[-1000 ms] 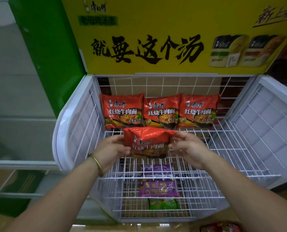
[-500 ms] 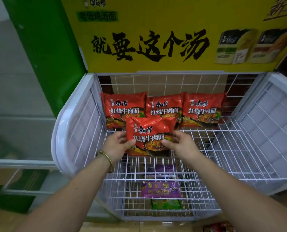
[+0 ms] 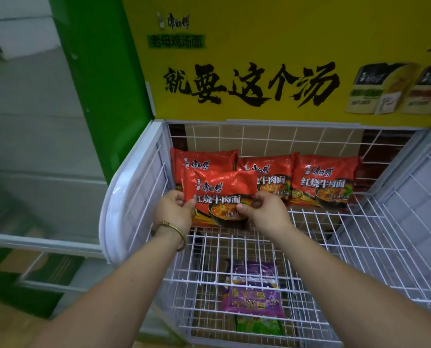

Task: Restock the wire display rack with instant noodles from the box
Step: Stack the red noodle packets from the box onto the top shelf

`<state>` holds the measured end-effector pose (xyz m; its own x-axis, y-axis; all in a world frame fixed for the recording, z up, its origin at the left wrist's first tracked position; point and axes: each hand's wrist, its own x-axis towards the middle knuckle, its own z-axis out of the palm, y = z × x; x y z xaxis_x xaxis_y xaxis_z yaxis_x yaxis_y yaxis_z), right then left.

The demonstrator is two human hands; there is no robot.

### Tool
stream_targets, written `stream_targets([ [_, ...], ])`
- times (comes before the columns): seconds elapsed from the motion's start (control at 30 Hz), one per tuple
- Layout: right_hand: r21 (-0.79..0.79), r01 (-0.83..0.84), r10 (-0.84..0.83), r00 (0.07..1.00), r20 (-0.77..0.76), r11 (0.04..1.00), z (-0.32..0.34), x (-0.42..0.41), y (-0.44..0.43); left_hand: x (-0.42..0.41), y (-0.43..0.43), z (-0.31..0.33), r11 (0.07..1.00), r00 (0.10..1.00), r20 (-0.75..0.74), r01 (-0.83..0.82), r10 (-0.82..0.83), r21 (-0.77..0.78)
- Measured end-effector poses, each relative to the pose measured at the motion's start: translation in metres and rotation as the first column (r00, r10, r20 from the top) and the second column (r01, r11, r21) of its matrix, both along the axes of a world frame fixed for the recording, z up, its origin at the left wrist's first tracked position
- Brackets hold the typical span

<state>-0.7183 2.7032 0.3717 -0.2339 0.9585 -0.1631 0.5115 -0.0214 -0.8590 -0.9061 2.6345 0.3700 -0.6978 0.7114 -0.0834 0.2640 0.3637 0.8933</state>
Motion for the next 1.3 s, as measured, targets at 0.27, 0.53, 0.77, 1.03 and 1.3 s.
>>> stream_targets([
  [0.27, 0.046, 0.062, -0.062, 0.998, 0.009, 0.997, 0.004, -0.042, 0.013, -0.012, 0.012, 0.015, 0.983, 0.966, -0.205, -0.173, 0.156, -0.068],
  [0.53, 0.106, 0.047, -0.052, 0.998, 0.046, 0.993, -0.007, -0.056, 0.01, -0.011, 0.012, 0.004, 0.992, 0.974, -0.186, -0.128, 0.127, 0.002],
  [0.77, 0.114, 0.045, -0.054, 0.996, 0.076, 0.992, -0.01, -0.063, 0.007, -0.004, -0.005, -0.012, 0.997, 0.959, -0.283, 0.017, 0.004, 0.073],
  [1.03, 0.045, 0.08, -0.085, 0.987, 0.138, 0.996, -0.009, -0.06, 0.005, -0.005, -0.015, -0.007, 0.994, 0.992, -0.078, 0.105, -0.103, 0.017],
  [1.3, 0.046, 0.112, -0.119, 0.97, 0.212, 0.993, 0.005, -0.021, -0.01, 0.016, 0.003, 0.005, 0.961, 0.954, 0.12, 0.267, -0.274, 0.072],
])
